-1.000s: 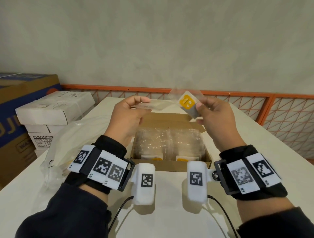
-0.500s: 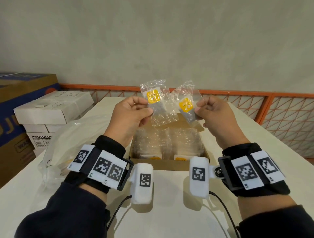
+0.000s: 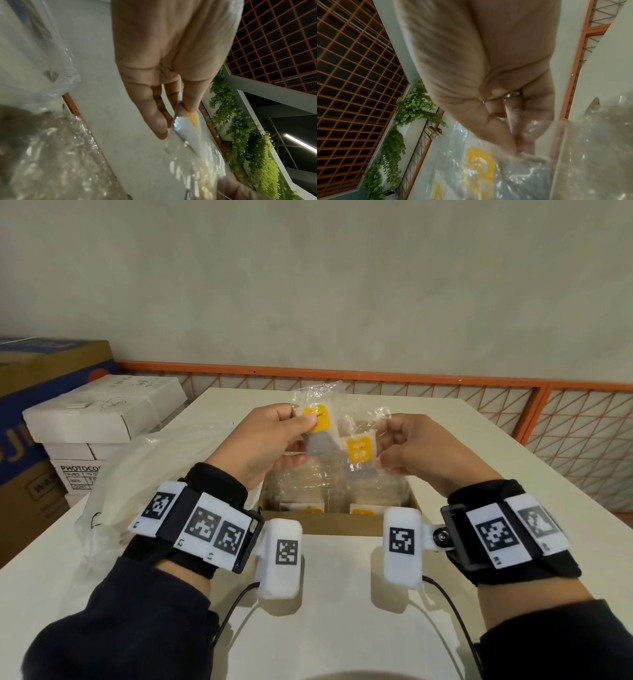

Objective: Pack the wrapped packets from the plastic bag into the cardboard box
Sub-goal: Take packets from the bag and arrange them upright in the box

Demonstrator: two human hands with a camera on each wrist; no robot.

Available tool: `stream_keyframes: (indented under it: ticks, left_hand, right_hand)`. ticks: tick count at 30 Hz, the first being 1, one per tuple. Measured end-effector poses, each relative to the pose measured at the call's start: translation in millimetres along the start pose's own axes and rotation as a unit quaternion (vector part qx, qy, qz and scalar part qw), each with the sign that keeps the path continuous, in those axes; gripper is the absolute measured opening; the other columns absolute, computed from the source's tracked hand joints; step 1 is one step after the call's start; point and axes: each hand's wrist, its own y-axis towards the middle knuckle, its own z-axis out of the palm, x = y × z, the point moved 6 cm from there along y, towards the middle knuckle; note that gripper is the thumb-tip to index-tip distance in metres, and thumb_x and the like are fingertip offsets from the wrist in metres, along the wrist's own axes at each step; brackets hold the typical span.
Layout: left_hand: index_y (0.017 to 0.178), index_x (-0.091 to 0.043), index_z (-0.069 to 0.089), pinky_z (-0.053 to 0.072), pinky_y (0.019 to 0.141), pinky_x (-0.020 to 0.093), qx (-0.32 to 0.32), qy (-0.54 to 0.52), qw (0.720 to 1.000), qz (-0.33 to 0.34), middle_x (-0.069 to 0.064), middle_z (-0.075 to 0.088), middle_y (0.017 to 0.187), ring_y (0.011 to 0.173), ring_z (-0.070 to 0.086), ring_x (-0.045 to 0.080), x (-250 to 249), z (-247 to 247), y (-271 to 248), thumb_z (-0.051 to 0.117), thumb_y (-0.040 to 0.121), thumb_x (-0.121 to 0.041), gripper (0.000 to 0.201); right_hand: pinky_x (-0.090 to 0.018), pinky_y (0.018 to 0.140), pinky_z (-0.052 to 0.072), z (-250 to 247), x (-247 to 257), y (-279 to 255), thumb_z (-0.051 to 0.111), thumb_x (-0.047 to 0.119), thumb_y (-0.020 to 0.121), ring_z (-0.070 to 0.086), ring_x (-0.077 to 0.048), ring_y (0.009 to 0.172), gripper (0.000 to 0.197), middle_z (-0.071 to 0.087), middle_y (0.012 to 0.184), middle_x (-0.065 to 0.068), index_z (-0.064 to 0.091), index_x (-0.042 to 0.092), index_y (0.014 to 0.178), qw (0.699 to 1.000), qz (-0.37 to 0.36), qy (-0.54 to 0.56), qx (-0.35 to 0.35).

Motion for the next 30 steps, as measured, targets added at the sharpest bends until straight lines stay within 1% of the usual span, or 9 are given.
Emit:
stream_keyframes:
  ticks: [4, 8, 12, 17, 20, 23, 26, 28, 30]
  left_hand:
    - [0.079, -0.020, 0.061, 0.054, 0.056, 0.018, -0.014, 0.031, 0.999, 0.020, -0.002, 0.062, 0.088, 0.072, 0.060, 0.007, -2.4, -6.1, -0.6, 0.055, 0.090, -0.002, 0.022]
    - [0.079, -0.019, 0.065, 0.053, 0.065, 0.023, 0.003, 0.047, 0.999, -0.004, -0.003, 0.067, 0.084, 0.073, 0.062, 0.008, -0.3, -7.3, -1.4, 0.060, 0.088, -0.009, 0.014]
    - [0.083, -0.016, 0.069, 0.053, 0.067, 0.023, 0.032, 0.102, 0.993, -0.047, -0.003, 0.070, 0.080, 0.073, 0.063, 0.009, 10.8, -6.4, -1.9, 0.065, 0.084, -0.012, 0.006]
    - [0.079, -0.018, 0.071, 0.053, 0.072, 0.025, 0.036, 0.187, 0.979, -0.071, 0.001, 0.071, 0.099, 0.091, 0.062, 0.014, 19.0, -5.2, -1.0, 0.068, 0.081, -0.006, 0.013]
    - [0.081, -0.015, 0.071, 0.052, 0.070, 0.023, 0.034, 0.209, 0.974, -0.080, 0.000, 0.070, 0.089, 0.084, 0.062, 0.013, 19.8, -7.5, -0.8, 0.069, 0.079, -0.005, 0.010]
    - [0.076, -0.015, 0.070, 0.052, 0.064, 0.020, 0.027, 0.222, 0.971, -0.080, 0.001, 0.067, 0.080, 0.074, 0.059, 0.011, 18.9, -9.3, -0.9, 0.069, 0.079, -0.007, 0.009]
    - [0.074, -0.014, 0.071, 0.048, 0.055, 0.016, 0.017, 0.235, 0.969, -0.073, -0.004, 0.065, 0.065, 0.062, 0.054, 0.008, 16.3, -10.7, -0.6, 0.071, 0.078, -0.008, 0.008]
    - [0.076, -0.015, 0.072, 0.044, 0.055, 0.015, 0.031, 0.256, 0.963, -0.077, -0.012, 0.064, 0.056, 0.058, 0.053, 0.006, 16.7, -9.5, -1.8, 0.072, 0.078, -0.008, 0.007]
    - [0.078, -0.016, 0.072, 0.044, 0.058, 0.014, 0.048, 0.286, 0.954, -0.079, -0.011, 0.067, 0.066, 0.065, 0.056, 0.004, 18.4, -8.1, -3.0, 0.072, 0.078, -0.008, 0.008]
  right_hand:
    - [-0.024, 0.054, 0.042, -13.4, -6.5, 1.4, 0.055, -0.022, 0.072, 0.049, -0.015, 0.052, 0.032, 0.057, 0.060, -0.004, 0.060, 0.010, 0.071, 0.999, 0.011, 0.026, -0.043]
    - [-0.026, 0.059, 0.044, -15.9, -10.3, 1.0, 0.058, -0.018, 0.072, 0.049, -0.018, 0.056, 0.028, 0.055, 0.060, -0.007, 0.060, 0.009, 0.066, 0.999, 0.020, 0.033, -0.027]
    - [-0.022, 0.058, 0.044, 1.8, -16.2, -0.3, 0.064, -0.009, 0.073, 0.050, -0.011, 0.055, 0.022, 0.060, 0.059, 0.002, 0.065, 0.012, 0.066, 0.991, 0.062, -0.099, 0.069]
    - [-0.015, 0.056, 0.038, 6.1, -13.8, -2.6, 0.066, -0.002, 0.074, 0.051, 0.003, 0.048, 0.021, 0.059, 0.054, 0.012, 0.065, 0.017, 0.066, 0.977, 0.059, -0.191, 0.073]
    - [-0.015, 0.058, 0.035, 12.1, -8.8, -4.3, 0.069, 0.003, 0.075, 0.051, 0.000, 0.059, 0.018, 0.057, 0.061, 0.013, 0.066, 0.020, 0.071, 0.973, 0.044, -0.210, 0.080]
    - [-0.014, 0.063, 0.036, 26.4, -2.6, -4.0, 0.071, 0.007, 0.075, 0.053, 0.001, 0.069, 0.018, 0.060, 0.070, 0.014, 0.066, 0.024, 0.073, 0.969, 0.014, -0.231, 0.090]
    - [-0.012, 0.062, 0.038, 43.4, 1.2, -4.9, 0.069, 0.004, 0.077, 0.052, 0.002, 0.067, 0.014, 0.058, 0.069, 0.015, 0.070, 0.017, 0.081, 0.961, -0.011, -0.254, 0.113]
    - [-0.013, 0.060, 0.039, 51.0, 1.2, -5.3, 0.066, 0.001, 0.077, 0.051, 0.001, 0.064, 0.015, 0.057, 0.066, 0.014, 0.071, 0.014, 0.081, 0.952, -0.018, -0.280, 0.120]
    - [-0.015, 0.061, 0.043, 54.9, 1.7, -5.8, 0.063, -0.002, 0.078, 0.052, -0.003, 0.064, 0.016, 0.057, 0.065, 0.012, 0.071, 0.013, 0.078, 0.944, -0.021, -0.302, 0.129]
